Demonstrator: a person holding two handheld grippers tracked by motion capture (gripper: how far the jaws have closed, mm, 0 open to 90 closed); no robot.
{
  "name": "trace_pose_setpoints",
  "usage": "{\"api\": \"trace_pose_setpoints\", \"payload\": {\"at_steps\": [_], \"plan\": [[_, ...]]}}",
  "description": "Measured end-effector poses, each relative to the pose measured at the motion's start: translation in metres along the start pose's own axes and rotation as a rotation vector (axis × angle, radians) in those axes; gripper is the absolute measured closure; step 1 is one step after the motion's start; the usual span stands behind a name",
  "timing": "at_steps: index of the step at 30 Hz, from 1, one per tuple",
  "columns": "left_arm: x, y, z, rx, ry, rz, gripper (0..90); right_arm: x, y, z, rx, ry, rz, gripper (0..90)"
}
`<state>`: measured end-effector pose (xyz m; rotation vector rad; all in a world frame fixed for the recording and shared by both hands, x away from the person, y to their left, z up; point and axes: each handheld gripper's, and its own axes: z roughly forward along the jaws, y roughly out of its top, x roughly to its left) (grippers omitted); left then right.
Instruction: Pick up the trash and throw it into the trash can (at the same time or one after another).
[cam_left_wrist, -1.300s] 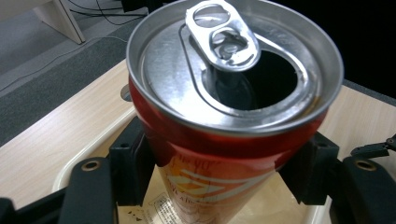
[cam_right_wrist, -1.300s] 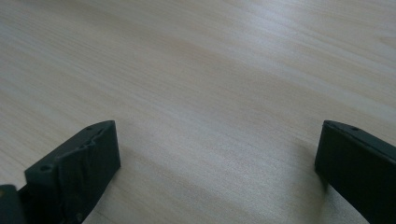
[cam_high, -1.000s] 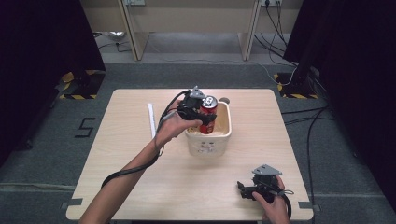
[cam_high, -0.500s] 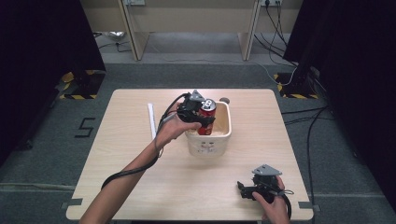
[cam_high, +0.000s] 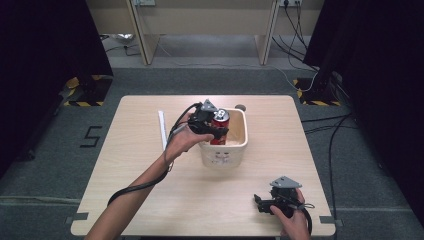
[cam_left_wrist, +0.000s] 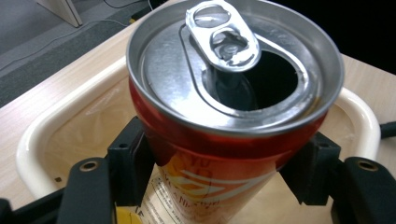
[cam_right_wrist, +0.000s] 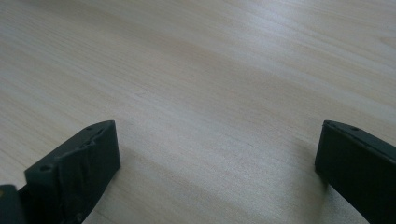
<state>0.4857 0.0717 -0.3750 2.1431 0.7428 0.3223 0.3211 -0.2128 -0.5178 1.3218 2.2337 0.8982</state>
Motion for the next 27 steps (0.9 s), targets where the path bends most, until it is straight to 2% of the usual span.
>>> {"api": "trace_pose_setpoints", "payload": {"at_steps": [1, 3, 6, 11, 18, 22, 27], "plan": [[0.000, 0.000, -0.001, -0.004, -0.012, -0.009, 31.1, 0.000, 0.000, 0.000, 0.000, 0.000, -0.001, 0.3], [-0.001, 0.001, -0.004, -0.011, -0.018, -0.018, 21.8, 0.000, 0.000, 0.000, 0.000, 0.001, 0.001, 0.3], [-0.003, 0.004, -0.013, -0.036, -0.012, -0.020, 15.5, 0.000, 0.000, 0.000, -0.001, 0.005, -0.004, 0.3], [-0.001, 0.006, -0.032, -0.060, -0.007, -0.020, 15.6, 0.000, 0.000, 0.000, -0.001, 0.004, -0.008, 0.3], [0.005, 0.002, -0.048, -0.070, 0.015, -0.033, 15.7, 0.000, 0.000, 0.000, -0.001, 0.006, -0.004, 0.2], [0.013, -0.001, -0.058, -0.086, 0.023, -0.053, 15.9, 0.000, 0.000, 0.000, 0.000, 0.006, -0.003, 0.2], [0.024, -0.008, -0.070, -0.091, 0.054, -0.074, 16.1, 0.000, 0.000, 0.000, 0.000, 0.006, -0.004, 0.3]]}}
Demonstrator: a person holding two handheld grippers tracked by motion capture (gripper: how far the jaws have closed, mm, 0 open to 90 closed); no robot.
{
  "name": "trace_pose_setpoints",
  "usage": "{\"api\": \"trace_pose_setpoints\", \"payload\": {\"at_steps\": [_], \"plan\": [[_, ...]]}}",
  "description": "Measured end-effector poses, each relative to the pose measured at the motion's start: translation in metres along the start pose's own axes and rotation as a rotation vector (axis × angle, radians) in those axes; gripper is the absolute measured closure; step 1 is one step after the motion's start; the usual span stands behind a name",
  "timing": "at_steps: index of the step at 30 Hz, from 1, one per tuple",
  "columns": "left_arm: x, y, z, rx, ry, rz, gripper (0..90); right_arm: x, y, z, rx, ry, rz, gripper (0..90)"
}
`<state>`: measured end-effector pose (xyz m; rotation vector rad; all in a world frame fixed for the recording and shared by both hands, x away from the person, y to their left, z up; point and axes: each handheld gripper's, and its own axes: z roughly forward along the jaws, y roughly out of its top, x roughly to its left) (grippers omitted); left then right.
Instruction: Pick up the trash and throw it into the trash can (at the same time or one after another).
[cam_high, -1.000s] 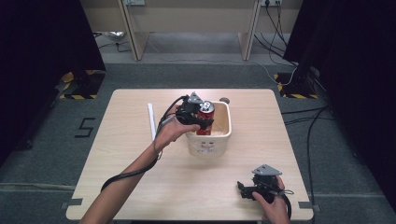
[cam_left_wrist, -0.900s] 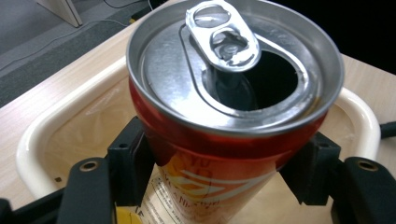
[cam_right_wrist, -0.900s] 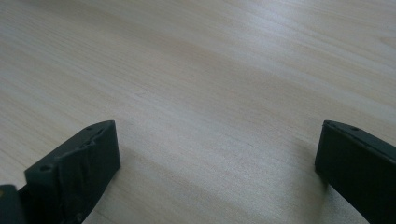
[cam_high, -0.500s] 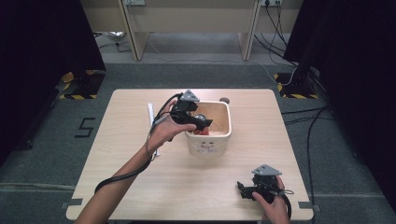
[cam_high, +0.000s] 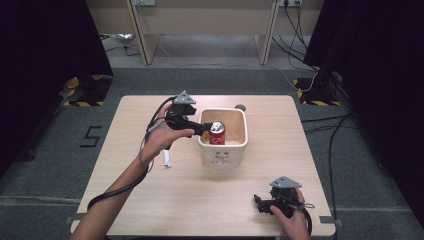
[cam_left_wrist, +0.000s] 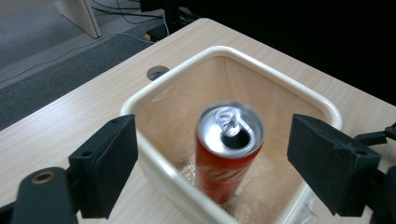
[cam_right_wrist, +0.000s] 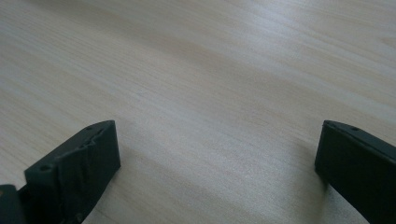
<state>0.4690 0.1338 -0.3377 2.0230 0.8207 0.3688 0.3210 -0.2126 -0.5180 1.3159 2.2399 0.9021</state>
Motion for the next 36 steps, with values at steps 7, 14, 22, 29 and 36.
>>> {"api": "trace_pose_setpoints", "payload": {"at_steps": [7, 14, 22, 29, 36], "plan": [[0.016, -0.008, -0.012, -0.015, 0.014, -0.044, 16.5, 0.000, 0.000, 0.000, 0.000, 0.000, 0.000, 0.2], [0.030, -0.016, -0.020, -0.012, 0.064, -0.062, 17.1, 0.000, 0.000, 0.000, 0.000, -0.001, 0.000, 0.2], [0.046, -0.036, -0.019, 0.007, 0.106, -0.088, 19.5, 0.000, 0.000, 0.000, 0.000, -0.001, 0.001, 0.2], [0.063, -0.060, -0.013, 0.025, 0.141, -0.146, 20.1, 0.000, 0.000, 0.000, 0.000, -0.001, 0.001, 0.2], [0.073, -0.082, -0.006, 0.047, 0.186, -0.172, 21.5, 0.000, 0.000, 0.000, 0.000, -0.001, 0.000, 0.2]]}}
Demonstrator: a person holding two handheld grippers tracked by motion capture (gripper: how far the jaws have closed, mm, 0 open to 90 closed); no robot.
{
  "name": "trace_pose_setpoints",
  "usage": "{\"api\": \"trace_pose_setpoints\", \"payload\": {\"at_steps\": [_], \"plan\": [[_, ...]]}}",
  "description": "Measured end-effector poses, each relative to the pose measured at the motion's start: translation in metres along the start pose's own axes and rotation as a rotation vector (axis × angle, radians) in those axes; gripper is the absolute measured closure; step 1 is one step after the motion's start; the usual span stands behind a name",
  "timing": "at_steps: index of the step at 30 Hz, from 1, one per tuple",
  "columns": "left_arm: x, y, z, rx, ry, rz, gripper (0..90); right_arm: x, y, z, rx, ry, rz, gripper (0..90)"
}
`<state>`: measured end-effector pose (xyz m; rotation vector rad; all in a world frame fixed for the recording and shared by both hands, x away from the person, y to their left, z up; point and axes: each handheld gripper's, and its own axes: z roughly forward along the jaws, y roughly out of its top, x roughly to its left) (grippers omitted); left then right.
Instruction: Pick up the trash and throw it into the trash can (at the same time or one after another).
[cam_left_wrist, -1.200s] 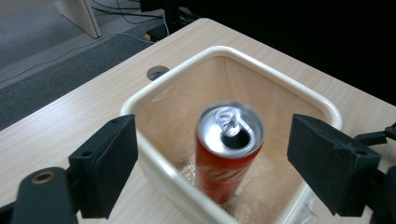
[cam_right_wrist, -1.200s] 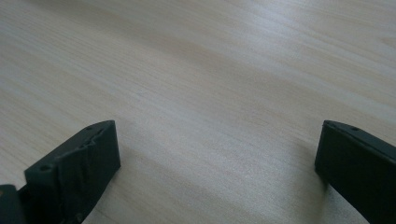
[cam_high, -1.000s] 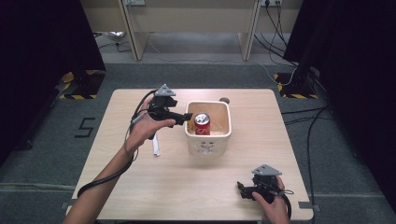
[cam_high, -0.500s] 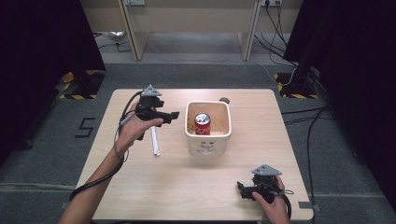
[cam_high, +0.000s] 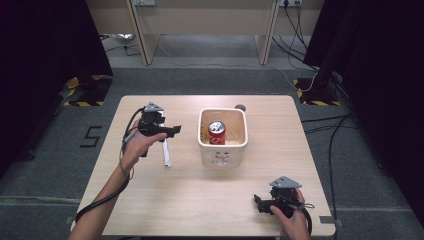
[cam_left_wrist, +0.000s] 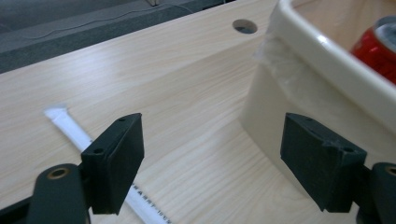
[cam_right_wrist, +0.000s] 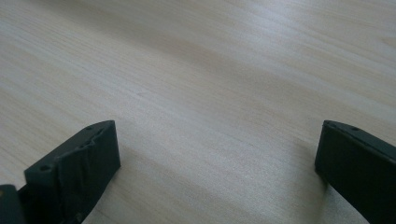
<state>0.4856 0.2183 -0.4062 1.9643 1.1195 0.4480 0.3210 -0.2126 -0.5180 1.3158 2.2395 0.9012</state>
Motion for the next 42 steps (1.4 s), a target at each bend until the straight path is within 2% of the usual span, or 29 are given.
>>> {"api": "trace_pose_setpoints", "payload": {"at_steps": [9, 16, 22, 31, 42], "plan": [[0.013, -0.028, 0.021, 0.048, 0.045, -0.031, 25.9, 0.000, 0.000, 0.000, 0.000, 0.000, 0.001, 0.2], [0.022, -0.043, 0.033, 0.069, 0.072, -0.054, 27.4, 0.000, 0.000, 0.000, 0.000, 0.000, 0.000, 0.2], [0.023, -0.049, 0.038, 0.078, 0.083, -0.058, 27.5, 0.000, 0.000, 0.000, 0.002, 0.000, 0.001, 0.2], [0.029, -0.058, 0.047, 0.089, 0.097, -0.090, 26.2, 0.000, 0.000, 0.000, 0.001, 0.000, 0.000, 0.2], [0.042, -0.068, 0.055, 0.119, 0.129, -0.124, 27.0, 0.000, 0.000, 0.000, 0.001, 0.000, 0.000, 0.2]]}}
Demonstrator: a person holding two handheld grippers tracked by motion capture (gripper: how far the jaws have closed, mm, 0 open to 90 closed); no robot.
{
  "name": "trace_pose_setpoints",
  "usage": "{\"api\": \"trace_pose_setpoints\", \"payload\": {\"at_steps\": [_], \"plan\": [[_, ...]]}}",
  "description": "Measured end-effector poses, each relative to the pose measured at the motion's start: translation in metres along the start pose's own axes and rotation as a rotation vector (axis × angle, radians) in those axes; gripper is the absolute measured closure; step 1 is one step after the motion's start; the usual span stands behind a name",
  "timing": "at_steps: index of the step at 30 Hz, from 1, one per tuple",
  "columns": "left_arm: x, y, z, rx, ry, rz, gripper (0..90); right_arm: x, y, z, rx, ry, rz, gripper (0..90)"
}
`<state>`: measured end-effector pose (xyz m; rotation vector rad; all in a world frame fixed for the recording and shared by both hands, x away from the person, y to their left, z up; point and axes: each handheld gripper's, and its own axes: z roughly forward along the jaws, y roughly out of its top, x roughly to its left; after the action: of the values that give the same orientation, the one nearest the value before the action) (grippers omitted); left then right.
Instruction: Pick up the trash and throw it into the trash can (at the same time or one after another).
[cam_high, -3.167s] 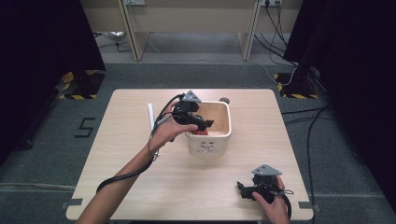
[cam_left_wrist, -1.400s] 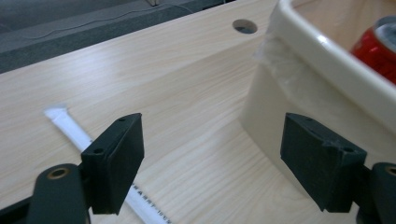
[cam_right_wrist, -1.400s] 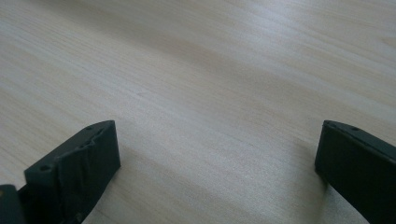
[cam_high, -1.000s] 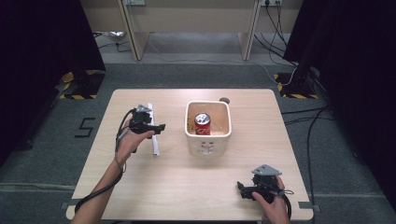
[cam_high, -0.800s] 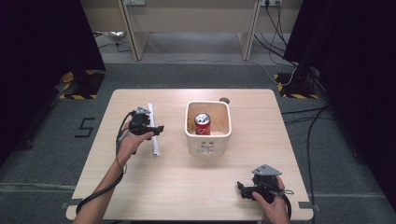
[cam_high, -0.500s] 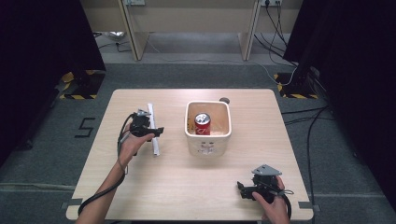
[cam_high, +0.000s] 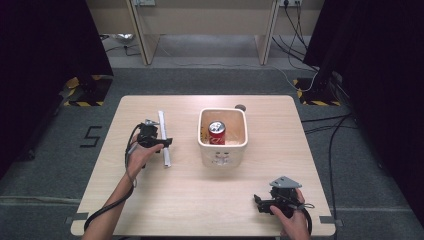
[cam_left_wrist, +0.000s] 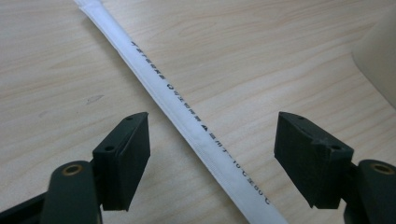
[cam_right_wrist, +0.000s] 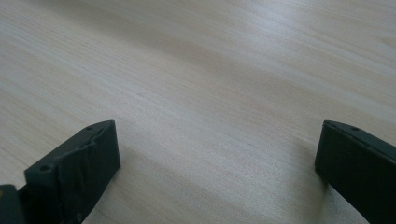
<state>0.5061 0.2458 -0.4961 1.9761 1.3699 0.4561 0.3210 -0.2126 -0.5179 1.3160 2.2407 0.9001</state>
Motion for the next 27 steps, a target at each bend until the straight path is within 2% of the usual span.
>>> {"api": "trace_pose_setpoints", "payload": {"at_steps": [4, 9, 15, 19, 22, 27], "plan": [[0.004, 0.000, 0.003, 0.008, 0.003, -0.022, 28.2, 0.000, 0.000, 0.000, 0.000, 0.000, 0.001, 0.2], [0.005, 0.002, 0.005, 0.018, 0.015, -0.013, 32.9, 0.000, 0.000, 0.000, -0.001, 0.000, 0.001, 0.2], [0.000, 0.001, 0.010, 0.029, 0.024, 0.020, 38.8, 0.000, 0.000, 0.000, -0.001, 0.000, 0.001, 0.2], [0.000, -0.001, 0.014, 0.045, 0.024, 0.040, 46.5, 0.000, 0.000, 0.000, -0.001, 0.000, 0.001, 0.2], [0.001, -0.001, 0.014, 0.035, 0.030, 0.039, 52.5, 0.000, 0.000, 0.000, -0.001, 0.000, 0.001, 0.2], [-0.001, 0.000, 0.014, 0.040, 0.030, 0.065, 63.7, 0.000, 0.000, 0.000, -0.001, 0.000, 0.001, 0.2]]}}
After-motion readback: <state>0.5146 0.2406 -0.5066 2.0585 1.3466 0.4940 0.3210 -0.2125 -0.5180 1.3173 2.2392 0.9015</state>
